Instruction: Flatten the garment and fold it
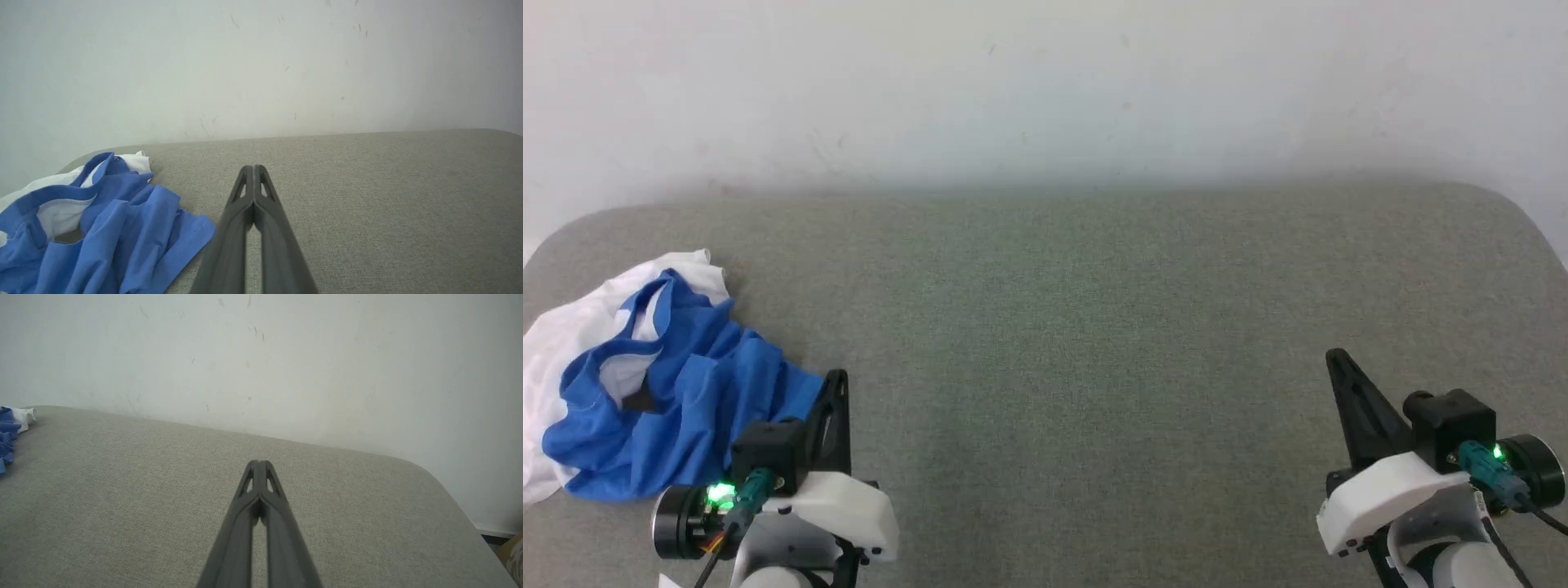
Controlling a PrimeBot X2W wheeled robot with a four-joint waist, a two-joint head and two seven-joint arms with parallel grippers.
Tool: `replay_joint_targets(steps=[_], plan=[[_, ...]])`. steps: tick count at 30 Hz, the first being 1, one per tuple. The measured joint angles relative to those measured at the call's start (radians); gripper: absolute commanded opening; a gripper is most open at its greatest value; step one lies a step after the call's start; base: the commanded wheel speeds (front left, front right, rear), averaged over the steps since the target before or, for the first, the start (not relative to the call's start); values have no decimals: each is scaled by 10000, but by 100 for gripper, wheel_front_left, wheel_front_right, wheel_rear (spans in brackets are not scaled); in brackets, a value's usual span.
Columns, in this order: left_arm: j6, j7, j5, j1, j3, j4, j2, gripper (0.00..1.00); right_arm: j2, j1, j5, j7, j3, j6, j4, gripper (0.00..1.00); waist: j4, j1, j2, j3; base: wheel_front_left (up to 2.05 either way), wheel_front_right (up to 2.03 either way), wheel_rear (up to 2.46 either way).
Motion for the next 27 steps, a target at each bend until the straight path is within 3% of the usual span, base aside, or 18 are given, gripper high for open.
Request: replay_joint_targets(steps=[24,25,27], plan=[[0,2,0,0,0,0,0,0,0,0,0,0,-2,0,0,0,0,0,0,0,0,0,0],[4,0,-4,0,2,8,2,100,-4,-2,2,0,2,0,10,100,0,0,0,0,0,0,0],[4,2,-4,0,-2,13,2,100,-8,-2,2,0,0,0,19,100,0,0,0,0,0,0,0]])
